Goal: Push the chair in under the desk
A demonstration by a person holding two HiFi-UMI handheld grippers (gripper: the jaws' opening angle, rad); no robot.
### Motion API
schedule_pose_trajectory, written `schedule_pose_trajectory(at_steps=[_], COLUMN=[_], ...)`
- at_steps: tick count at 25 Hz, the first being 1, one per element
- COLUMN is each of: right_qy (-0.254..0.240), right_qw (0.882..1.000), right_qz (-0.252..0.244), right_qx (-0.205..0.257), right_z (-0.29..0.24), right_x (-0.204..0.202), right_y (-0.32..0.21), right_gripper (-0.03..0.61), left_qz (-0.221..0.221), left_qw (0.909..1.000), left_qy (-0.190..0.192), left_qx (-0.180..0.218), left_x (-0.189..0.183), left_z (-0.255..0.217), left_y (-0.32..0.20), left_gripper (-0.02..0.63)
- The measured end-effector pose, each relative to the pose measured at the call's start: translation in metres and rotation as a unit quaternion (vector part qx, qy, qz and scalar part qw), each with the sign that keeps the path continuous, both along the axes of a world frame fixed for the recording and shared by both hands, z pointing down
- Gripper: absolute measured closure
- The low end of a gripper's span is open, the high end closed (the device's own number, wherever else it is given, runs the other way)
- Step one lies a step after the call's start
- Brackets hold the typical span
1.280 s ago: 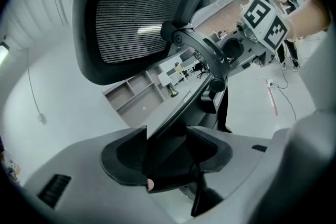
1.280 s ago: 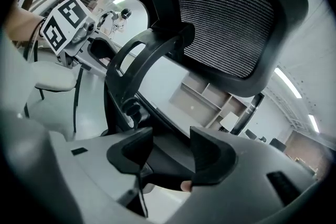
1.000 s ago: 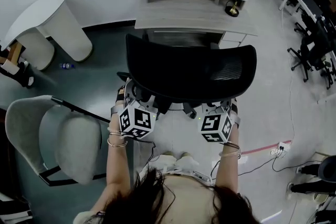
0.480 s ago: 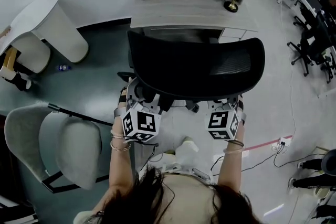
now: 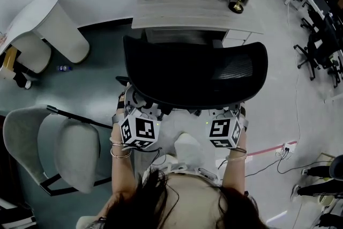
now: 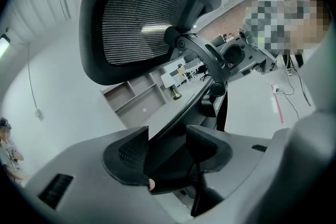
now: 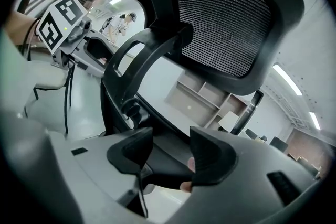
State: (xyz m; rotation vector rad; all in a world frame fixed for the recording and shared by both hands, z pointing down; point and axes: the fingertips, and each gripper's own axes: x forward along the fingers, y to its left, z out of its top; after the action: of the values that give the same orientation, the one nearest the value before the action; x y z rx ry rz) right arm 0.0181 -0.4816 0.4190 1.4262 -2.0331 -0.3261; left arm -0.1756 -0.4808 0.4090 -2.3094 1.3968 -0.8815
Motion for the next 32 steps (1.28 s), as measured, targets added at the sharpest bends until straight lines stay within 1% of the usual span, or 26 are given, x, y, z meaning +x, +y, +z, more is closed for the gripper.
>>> schedule_pose_trajectory(at_steps=[4,9,14,17,22,27,30,32], right_qy=[0.001,0.007,0.011,0.012,-0.004,0.005,0.0,-0.008], right_qw=[1.0,1.0,1.0,1.0,1.0,1.0,1.0,1.0], right_qz=[-0.002,-0.003,-0.002,0.001,0.001,0.003,0.005,0.008], right_qx=[0.001,0.005,0.007,0.01,0.006,-0.005,-0.008,-0.01], right_z=[0.001,0.003,0.004,0.004,0.005,0.01,0.01,0.009], right_x=[0.0,0.003,0.005,0.004,0.002,0.003,0.002,0.002], right_y=[0.002,0.007,0.007,0.008,0.015,0.023,0.03,0.035], right_gripper=[0.364,0.364,0.364,0.364,0.373,0.382,0.391,0.401], left_qz=[-0.004,-0.009,-0.012,-0.019,-0.029,-0.035,-0.035,-0.036], left_qw=[1.0,0.9999,0.9998,0.9997,0.9993,0.9989,0.999,0.9993], left_qy=[-0.001,-0.004,-0.002,-0.01,-0.022,-0.03,-0.027,-0.015], left_qx=[-0.009,-0.006,-0.013,-0.009,-0.001,-0.005,-0.007,-0.003], left_x=[0.0,0.001,0.003,0.003,0.002,0.0,0.001,0.002], left_z=[0.002,0.005,0.006,0.006,0.008,0.01,0.012,0.01], left_y=[0.002,0.006,0.008,0.008,0.01,0.019,0.028,0.035], left_gripper=[0.39,0.39,0.39,0.389,0.39,0.39,0.391,0.397])
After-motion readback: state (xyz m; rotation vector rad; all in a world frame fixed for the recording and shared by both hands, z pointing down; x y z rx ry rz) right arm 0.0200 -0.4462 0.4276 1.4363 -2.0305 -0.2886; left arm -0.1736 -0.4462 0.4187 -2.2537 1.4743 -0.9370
